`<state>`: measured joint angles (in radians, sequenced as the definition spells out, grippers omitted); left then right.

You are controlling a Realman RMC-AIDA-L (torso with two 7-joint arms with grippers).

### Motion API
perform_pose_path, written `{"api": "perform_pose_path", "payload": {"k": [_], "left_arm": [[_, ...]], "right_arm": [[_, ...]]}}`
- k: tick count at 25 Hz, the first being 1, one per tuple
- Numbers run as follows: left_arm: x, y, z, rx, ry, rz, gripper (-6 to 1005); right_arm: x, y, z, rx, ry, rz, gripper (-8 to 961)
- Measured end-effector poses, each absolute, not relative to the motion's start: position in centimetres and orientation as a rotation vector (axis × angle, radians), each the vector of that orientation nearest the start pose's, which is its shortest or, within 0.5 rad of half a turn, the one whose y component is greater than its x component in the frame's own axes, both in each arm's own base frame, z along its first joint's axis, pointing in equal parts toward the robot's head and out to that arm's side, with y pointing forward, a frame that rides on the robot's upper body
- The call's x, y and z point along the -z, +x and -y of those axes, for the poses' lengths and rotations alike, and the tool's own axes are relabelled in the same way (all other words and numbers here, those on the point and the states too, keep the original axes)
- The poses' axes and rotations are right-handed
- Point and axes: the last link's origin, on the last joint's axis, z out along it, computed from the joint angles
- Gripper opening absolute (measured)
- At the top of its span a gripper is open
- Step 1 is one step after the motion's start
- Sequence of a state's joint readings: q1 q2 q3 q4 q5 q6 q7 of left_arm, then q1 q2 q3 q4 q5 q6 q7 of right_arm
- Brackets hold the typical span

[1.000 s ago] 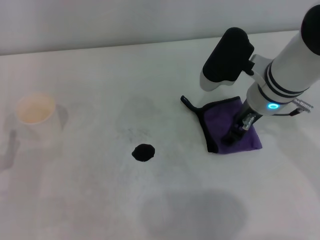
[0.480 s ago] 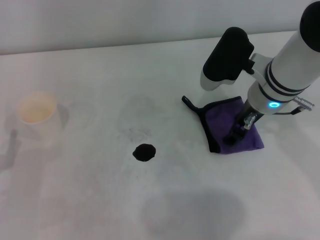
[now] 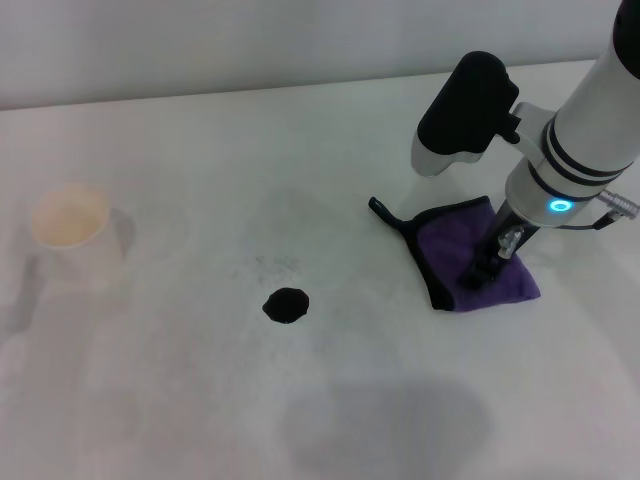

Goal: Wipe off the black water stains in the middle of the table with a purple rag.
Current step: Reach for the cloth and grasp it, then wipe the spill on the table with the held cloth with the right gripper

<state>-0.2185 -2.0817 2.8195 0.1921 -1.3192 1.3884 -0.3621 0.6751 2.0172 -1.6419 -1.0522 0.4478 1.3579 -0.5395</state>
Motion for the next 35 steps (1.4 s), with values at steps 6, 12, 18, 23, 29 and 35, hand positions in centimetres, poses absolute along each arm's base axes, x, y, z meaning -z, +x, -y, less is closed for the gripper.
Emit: {"api": "perform_pose_path", "payload": {"k": [6,12,18,23,29,35], "left_arm": [[2.2,-36.0,-24.0,0.882,-1.477,0.782,889],[2.2,-36.0,-24.1,0.883,-1.479,0.778,889],[2.1,-35.9,-24.2,0.885,-1.481,0.774,890],[2.1,-35.9,-24.3,0.886,-1.475,0.773,890],[2.0,-35.9,-24.4,0.887,-1.475,0.773,890],[2.0,-35.9,-24.4,0.886,-1.470,0.774,889]], "right_arm": [[3.4,23.0,-36.6,0.858,-2.503,-0.791,502],[3.2,22.8,-36.8,0.858,-2.510,-0.773,455],[3.1,22.7,-36.8,0.862,-2.517,-0.758,251],[3.2,22.6,-36.8,0.858,-2.519,-0.756,87],[3.5,22.3,-36.7,0.826,-2.546,-0.758,67],[4.6,21.3,-36.0,0.737,-2.670,-0.743,66]]}}
